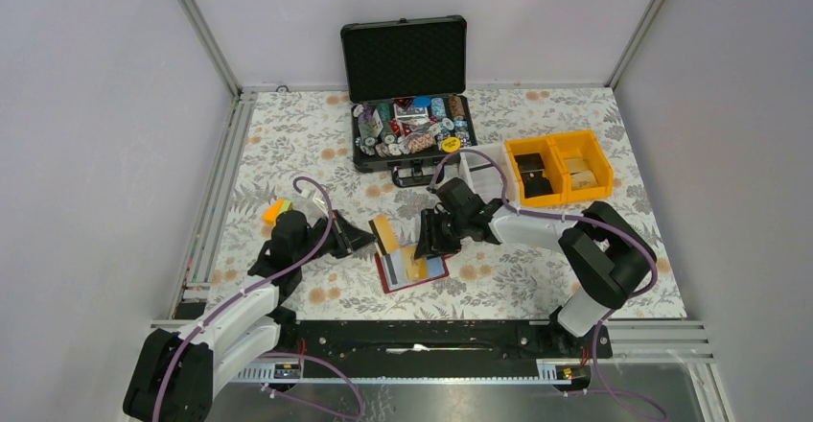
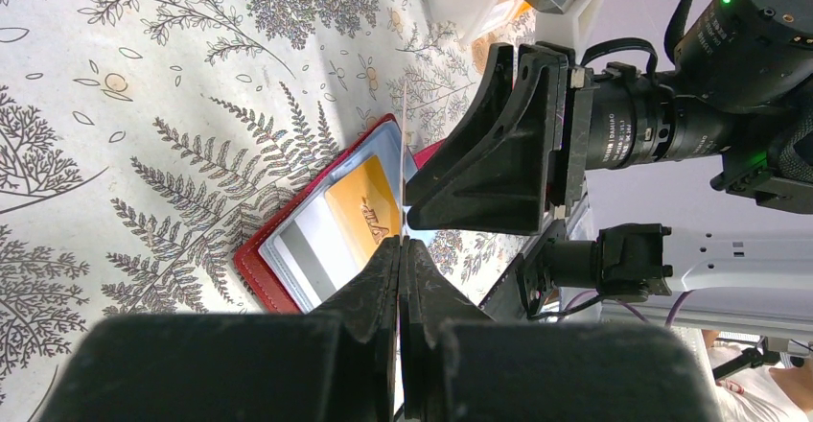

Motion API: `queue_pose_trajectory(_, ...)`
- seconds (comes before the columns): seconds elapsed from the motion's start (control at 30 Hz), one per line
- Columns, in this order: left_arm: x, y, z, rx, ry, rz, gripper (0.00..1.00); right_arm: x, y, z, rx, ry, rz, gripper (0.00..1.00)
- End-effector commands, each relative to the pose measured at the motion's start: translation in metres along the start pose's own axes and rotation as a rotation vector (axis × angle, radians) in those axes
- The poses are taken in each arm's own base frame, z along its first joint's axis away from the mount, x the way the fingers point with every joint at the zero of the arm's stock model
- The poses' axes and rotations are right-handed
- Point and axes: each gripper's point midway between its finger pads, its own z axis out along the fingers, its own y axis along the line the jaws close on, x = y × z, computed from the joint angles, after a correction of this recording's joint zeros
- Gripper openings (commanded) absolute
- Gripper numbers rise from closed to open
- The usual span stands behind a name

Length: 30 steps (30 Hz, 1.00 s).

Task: Put the credit cards into the card holder
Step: Insert the credit card into the card holder.

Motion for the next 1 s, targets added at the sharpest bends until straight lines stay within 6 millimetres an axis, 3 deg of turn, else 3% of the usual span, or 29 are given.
queue_pose_trajectory(0.0, -0.019, -0.017, 0.001, 0.044, -0.054, 0.058, 0.00, 0.002, 0.001, -0.001, 0.017, -0.009, -0.036, 0.44)
queue_pose_trajectory(0.63, -0.017, -0.016, 0.000, 0.047, -0.054, 0.056, 0.00, 0.010, 0.023, 0.022, -0.031, 0.029, -0.057, 0.41)
queue_pose_trajectory(0.83, -0.016, -0.014, 0.001, 0.040, -0.053, 0.049, 0.00, 0.002, 0.031, 0.029, -0.068, 0.006, -0.059, 0.41)
queue_pose_trajectory(0.97, -0.016, -0.012, 0.000, 0.030, -0.061, 0.038, 0.00, -0.004, 0.030, 0.021, -0.040, -0.033, -0.070, 0.41)
